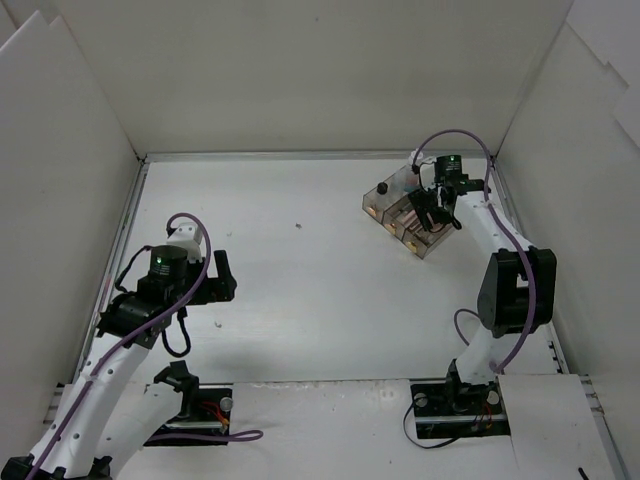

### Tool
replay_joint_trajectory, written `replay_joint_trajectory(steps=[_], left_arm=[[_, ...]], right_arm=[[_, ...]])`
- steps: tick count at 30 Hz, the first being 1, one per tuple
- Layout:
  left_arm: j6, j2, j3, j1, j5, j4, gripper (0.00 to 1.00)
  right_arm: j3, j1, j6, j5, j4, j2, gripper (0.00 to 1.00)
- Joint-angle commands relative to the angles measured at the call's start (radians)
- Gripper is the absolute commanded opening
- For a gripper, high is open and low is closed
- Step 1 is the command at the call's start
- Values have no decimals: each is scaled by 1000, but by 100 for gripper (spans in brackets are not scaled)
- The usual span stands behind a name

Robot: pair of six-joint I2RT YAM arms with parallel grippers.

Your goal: Organize the makeup

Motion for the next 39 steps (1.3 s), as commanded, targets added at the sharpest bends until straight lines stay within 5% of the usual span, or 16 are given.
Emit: replay_joint_trajectory(steps=[1, 9, 13, 26, 32, 39], left_arm=[[11, 1, 23, 8, -16, 40, 100], [8, 6, 24, 8, -25, 36, 99], [8, 6, 23, 8, -28, 35, 99], [11, -3, 23, 8, -13, 40, 99], [11, -29, 21, 8, -5, 44, 100], [16, -43, 23, 8, 4, 44, 100]], right_arm=[[53, -13, -42, -18, 53, 12, 24], [84, -23, -43, -9, 93, 95, 33], [87, -23, -38, 3, 98, 110, 61], [59, -23, 6, 37, 121, 43, 83], [36, -21, 122, 28, 125, -80, 88], [-86, 17, 333, 92, 127, -401, 98]])
